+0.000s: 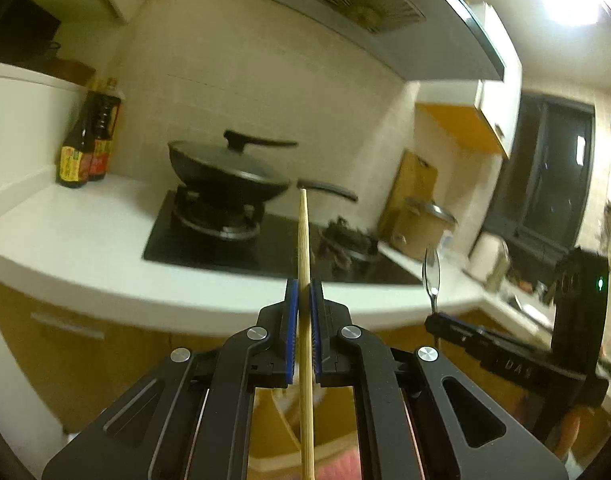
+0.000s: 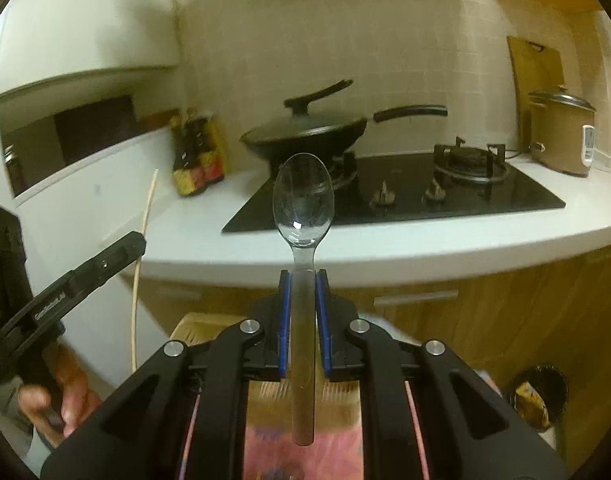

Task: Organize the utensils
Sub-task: 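Lift chopstick with left tool while right tool lifts spoon, both dropping them into the tan basket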

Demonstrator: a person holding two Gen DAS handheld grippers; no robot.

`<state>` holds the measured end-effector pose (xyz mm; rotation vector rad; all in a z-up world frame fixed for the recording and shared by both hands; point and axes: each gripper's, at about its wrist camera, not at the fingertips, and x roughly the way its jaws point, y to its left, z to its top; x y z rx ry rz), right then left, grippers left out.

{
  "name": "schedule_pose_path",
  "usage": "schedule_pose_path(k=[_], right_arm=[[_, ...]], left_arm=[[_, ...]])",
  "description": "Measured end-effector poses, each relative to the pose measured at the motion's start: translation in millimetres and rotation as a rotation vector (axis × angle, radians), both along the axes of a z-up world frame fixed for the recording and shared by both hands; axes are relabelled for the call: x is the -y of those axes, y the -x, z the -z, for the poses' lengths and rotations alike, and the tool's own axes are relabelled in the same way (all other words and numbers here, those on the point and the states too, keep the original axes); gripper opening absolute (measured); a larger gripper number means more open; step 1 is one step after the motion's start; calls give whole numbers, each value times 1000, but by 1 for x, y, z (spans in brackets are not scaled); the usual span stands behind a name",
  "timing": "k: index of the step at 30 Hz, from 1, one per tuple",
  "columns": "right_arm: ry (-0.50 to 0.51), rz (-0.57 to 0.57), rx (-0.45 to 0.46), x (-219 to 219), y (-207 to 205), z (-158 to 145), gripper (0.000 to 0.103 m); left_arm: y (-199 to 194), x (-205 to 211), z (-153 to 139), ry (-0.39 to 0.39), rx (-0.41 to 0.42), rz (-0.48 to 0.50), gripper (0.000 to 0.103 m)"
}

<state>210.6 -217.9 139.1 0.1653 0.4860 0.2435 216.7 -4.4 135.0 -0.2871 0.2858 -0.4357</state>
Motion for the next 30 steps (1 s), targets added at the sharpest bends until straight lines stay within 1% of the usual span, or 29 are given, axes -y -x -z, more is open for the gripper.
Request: schedule_pose_path(k=[2, 5, 7, 10, 12, 16, 17, 18, 19, 20, 21, 23, 24, 25, 27, 30], right_arm=[[-11, 11, 13, 0, -20, 5, 10], [-3, 43, 29, -3, -36, 17, 10], [1, 57, 40, -4, -41, 26, 10], [18, 80, 51, -4, -45, 39, 10], [24, 93, 64, -3, -44, 44, 10], [25, 93, 67, -4, -36, 50, 11], [26, 85, 63, -4, -32, 52, 12], [22, 80, 59, -3, -30, 53, 15], [15, 71, 51, -2, -26, 54, 24], [5, 60, 43, -1, -21, 55, 35], [-1, 56, 40, 0, -15, 56, 38], [-4, 52, 33, 2, -1, 55, 39], [-7, 47, 28, 3, 5, 55, 39], [-13, 44, 22, 4, 16, 54, 39], [-15, 42, 11, 5, 32, 53, 39], [11, 52, -20, 4, 59, 54, 39]], left_arm=[[-14, 2, 1, 13, 14, -30, 4], [-30, 2, 10, 20, 23, -58, 4], [-32, -1, 19, 13, 38, -92, 4], [-37, -1, 30, -14, 55, -136, 4], [-33, -1, 35, -28, 81, -171, 4], [-25, -2, 42, -45, 75, -154, 5], [-22, -3, 44, -47, 73, -151, 6], [-19, -5, 45, -47, 65, -137, 15], [-14, -7, 47, -41, 55, -125, 24], [-11, -8, 47, -39, 52, -124, 25], [-6, -10, 48, -40, 46, -119, 25], [6, -15, 47, -43, 32, -105, 25], [10, -17, 47, -42, 28, -100, 28], [16, -20, 46, -40, 20, -92, 35], [30, -26, 45, -35, -3, -68, 42], [53, -33, 45, -47, -36, -35, 42]])
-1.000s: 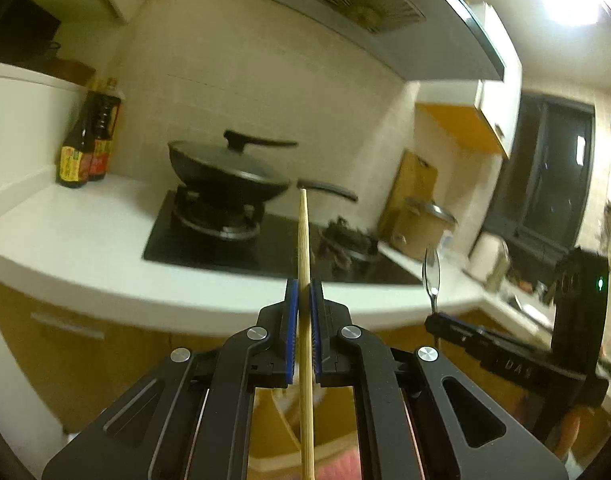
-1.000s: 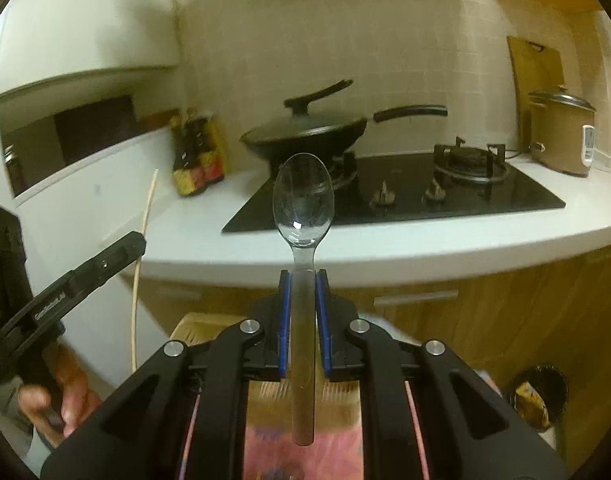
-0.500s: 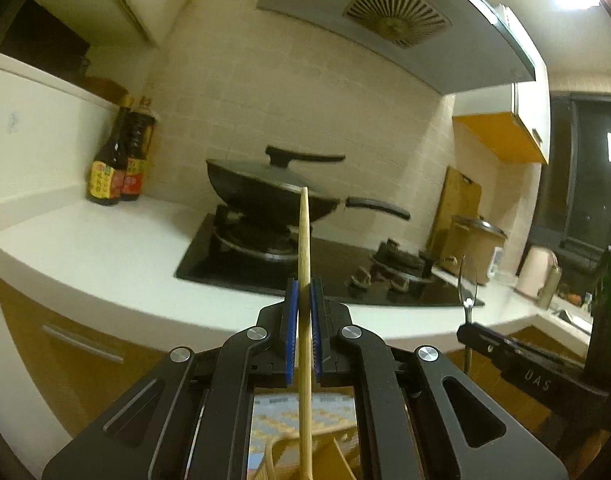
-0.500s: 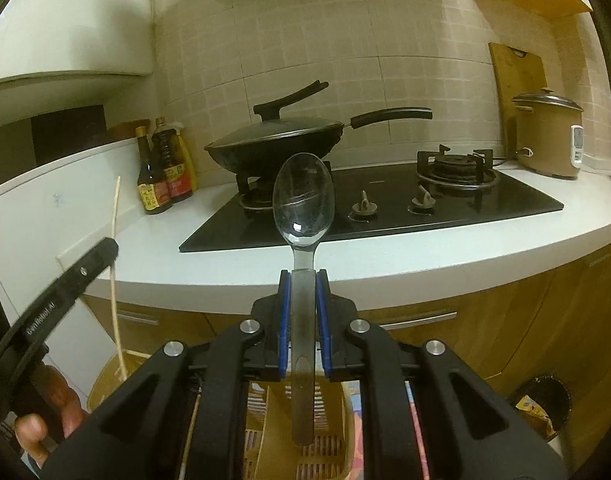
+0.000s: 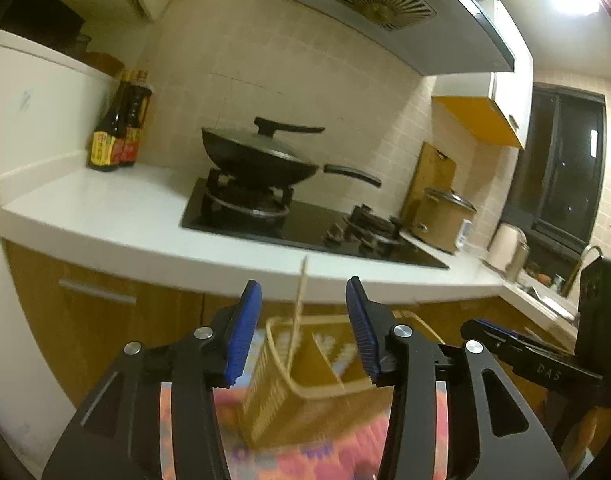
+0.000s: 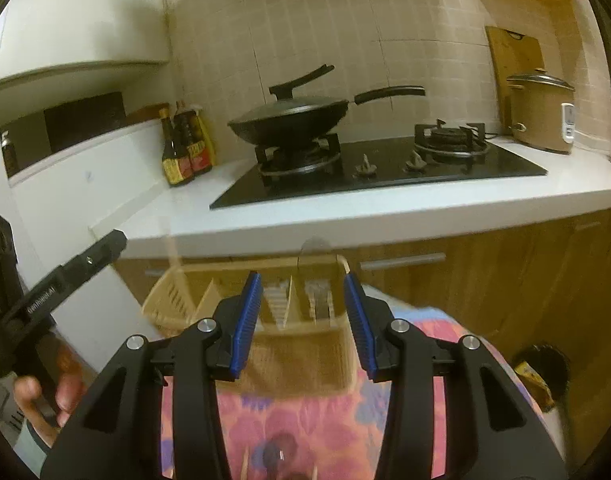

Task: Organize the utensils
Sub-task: 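Lift chopstick with left tool while right tool lifts spoon, both dropping them into the tan basket, then grasp a clear spoon with left tool while right tool grasps another clear spoon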

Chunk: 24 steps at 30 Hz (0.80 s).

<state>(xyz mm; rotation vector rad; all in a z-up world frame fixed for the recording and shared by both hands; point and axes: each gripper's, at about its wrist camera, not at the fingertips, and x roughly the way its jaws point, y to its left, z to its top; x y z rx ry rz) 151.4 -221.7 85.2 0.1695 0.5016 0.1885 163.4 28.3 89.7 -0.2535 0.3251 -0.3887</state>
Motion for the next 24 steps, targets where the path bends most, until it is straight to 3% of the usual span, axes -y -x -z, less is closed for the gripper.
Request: schedule_pose_path(k=[4, 12, 17, 24], right_arm=[[2, -6, -45, 1, 30, 6, 39], [-11, -19, -172, -1, 85, 35, 39], [-39, -36, -253, -5, 105, 60, 39], [14, -61, -386, -19, 124, 98, 33]], left_arm=[[34, -6, 6, -27, -27, 12, 42], [85, -13, 37, -92, -197, 42, 42], [99, -8, 69, -141, -330, 81, 42], [103, 11, 115, -239, -497, 123, 41]])
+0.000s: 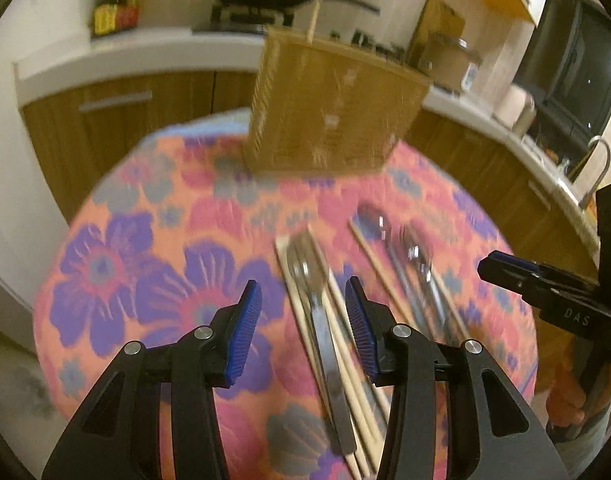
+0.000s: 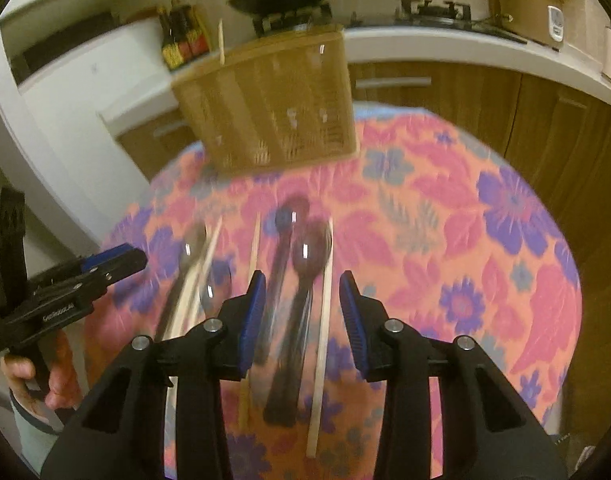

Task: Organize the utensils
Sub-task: 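Grasp a clear spoon with left tool while right tool grasps another clear spoon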

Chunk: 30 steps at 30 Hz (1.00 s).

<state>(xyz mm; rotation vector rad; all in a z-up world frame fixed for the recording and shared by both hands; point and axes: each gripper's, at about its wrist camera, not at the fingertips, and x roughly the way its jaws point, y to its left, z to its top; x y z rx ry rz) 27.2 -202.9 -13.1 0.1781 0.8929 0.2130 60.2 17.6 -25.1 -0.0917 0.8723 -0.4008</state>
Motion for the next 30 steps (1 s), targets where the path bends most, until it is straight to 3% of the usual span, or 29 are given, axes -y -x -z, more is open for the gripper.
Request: schedule_pose_path(k=[4, 8, 15, 16, 19, 30], right_arm=[[41, -24, -57, -12, 5, 16, 25], [54, -31, -108, -22, -3, 27, 17], [40, -22, -163, -25, -19, 40, 16], [64, -20, -158, -28, -19, 40, 9], [83, -26, -147, -29, -19, 38, 5], [-54, -7, -117, -2, -9, 23, 1]], left_arm=[[0, 11, 14, -28, -42, 25, 30], [0, 18, 18, -43, -55, 33, 30], [-7, 29, 23, -96, -71, 38, 30], [-7, 30, 24, -105, -66, 35, 23], [-7, 34, 25, -129, -54, 29, 11], [-3, 4, 10, 23, -48, -6, 10]])
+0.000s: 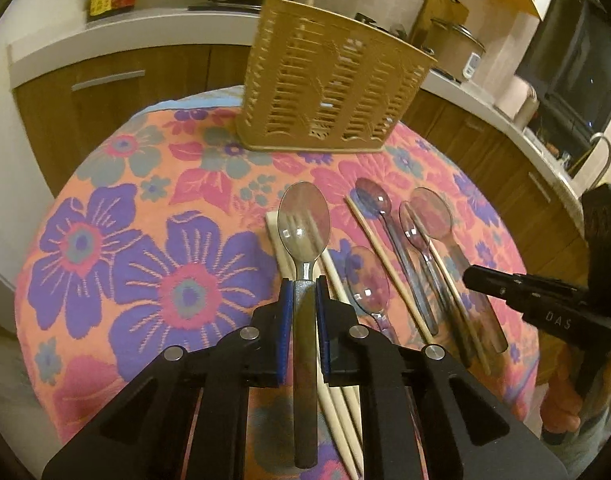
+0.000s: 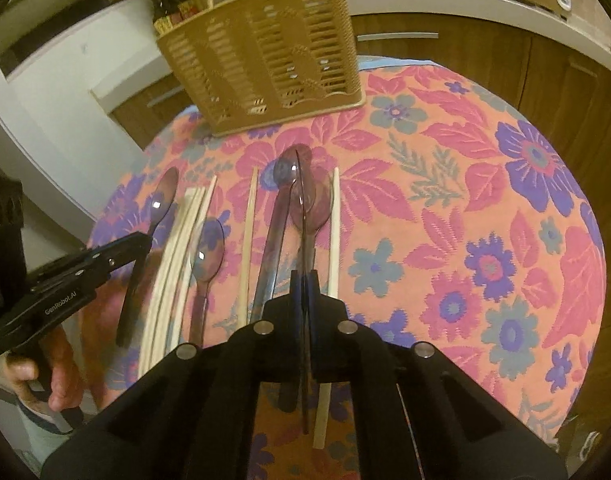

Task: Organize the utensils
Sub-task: 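Grasp a clear spoon with left tool while right tool grasps another clear spoon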

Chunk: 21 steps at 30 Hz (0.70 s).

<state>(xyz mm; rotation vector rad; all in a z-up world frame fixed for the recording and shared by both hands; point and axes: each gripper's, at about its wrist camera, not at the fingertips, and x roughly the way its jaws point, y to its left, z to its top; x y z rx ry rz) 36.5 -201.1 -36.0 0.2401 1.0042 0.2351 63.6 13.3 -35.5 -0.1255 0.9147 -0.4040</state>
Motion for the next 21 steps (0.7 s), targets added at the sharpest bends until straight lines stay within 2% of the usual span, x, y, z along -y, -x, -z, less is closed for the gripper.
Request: schedule_pose_path(k=[3, 7, 11, 12, 13, 15, 16, 18, 21], right_arm=[[-4, 40, 1, 13, 0, -1, 1], [-6, 80, -42, 34, -5, 10, 1], [4, 92, -65, 46, -9, 16, 2], [14, 92, -69, 47, -10, 15, 3], [20, 84, -78, 48, -12, 15, 5], [43, 67, -91, 47, -16, 15, 17], [69, 62, -92, 46, -19, 14, 29], [115, 49, -83, 43, -24, 12, 32], [138, 44, -126, 43, -36, 16, 32]], left_arm=[[-1, -12, 2, -6, -4, -41, 10], [-4, -23, 9, -39, -22, -79, 10], [-7, -26, 11, -63, -33, -72, 11], [-8, -26, 11, -68, -31, -66, 17], [-8, -26, 10, -78, -25, -62, 25], [-8, -26, 8, -94, -12, -56, 29], [-10, -26, 7, -99, -15, -51, 30], [-13, -25, 8, -113, -24, -39, 30], [-19, -19, 12, -161, -54, -11, 31]])
